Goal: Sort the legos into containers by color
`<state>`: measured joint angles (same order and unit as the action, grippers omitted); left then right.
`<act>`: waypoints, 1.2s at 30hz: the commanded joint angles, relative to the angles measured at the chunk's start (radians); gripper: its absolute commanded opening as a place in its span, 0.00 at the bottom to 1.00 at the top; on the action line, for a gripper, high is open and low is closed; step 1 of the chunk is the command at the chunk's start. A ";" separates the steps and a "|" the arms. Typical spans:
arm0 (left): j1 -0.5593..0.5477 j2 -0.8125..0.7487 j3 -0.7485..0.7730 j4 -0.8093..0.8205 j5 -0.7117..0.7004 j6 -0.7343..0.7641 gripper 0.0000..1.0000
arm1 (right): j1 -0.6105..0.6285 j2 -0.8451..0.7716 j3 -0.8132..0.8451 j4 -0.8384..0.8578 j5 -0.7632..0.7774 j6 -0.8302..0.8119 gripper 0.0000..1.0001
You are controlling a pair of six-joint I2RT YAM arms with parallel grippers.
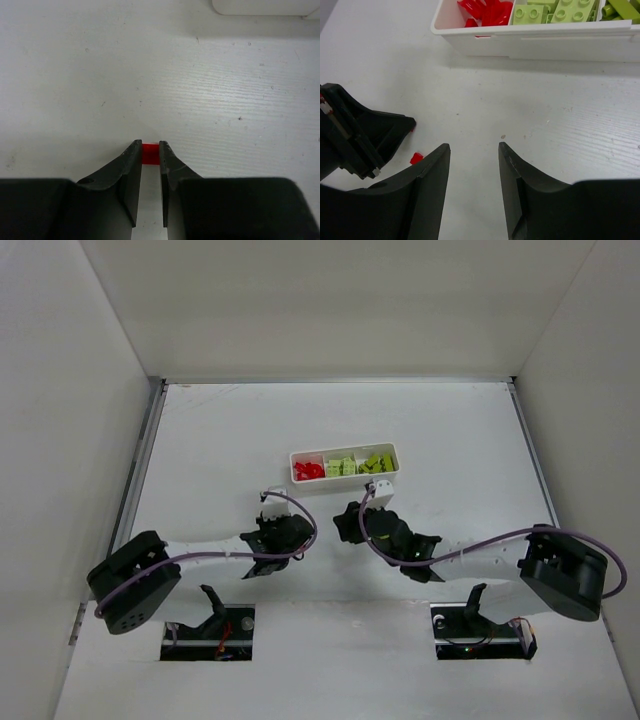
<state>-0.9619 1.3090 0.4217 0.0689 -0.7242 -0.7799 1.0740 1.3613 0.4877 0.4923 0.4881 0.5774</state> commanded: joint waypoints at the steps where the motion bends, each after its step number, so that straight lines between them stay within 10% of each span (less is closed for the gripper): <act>1: -0.010 -0.080 0.047 -0.092 -0.006 -0.029 0.11 | 0.011 -0.030 -0.015 0.063 0.023 0.025 0.49; 10: 0.059 -0.148 0.221 -0.058 0.063 0.125 0.11 | 0.056 -0.011 -0.047 0.068 0.050 0.075 0.49; 23: 0.278 0.255 0.494 0.178 0.262 0.280 0.30 | 0.192 0.099 0.024 0.029 0.075 0.102 0.49; 36: 0.329 -0.066 0.227 0.163 0.305 0.176 0.38 | 0.255 0.317 0.187 0.026 0.033 0.033 0.49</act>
<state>-0.6495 1.3392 0.7174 0.2203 -0.4328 -0.5617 1.3224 1.6466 0.6220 0.5003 0.5278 0.6449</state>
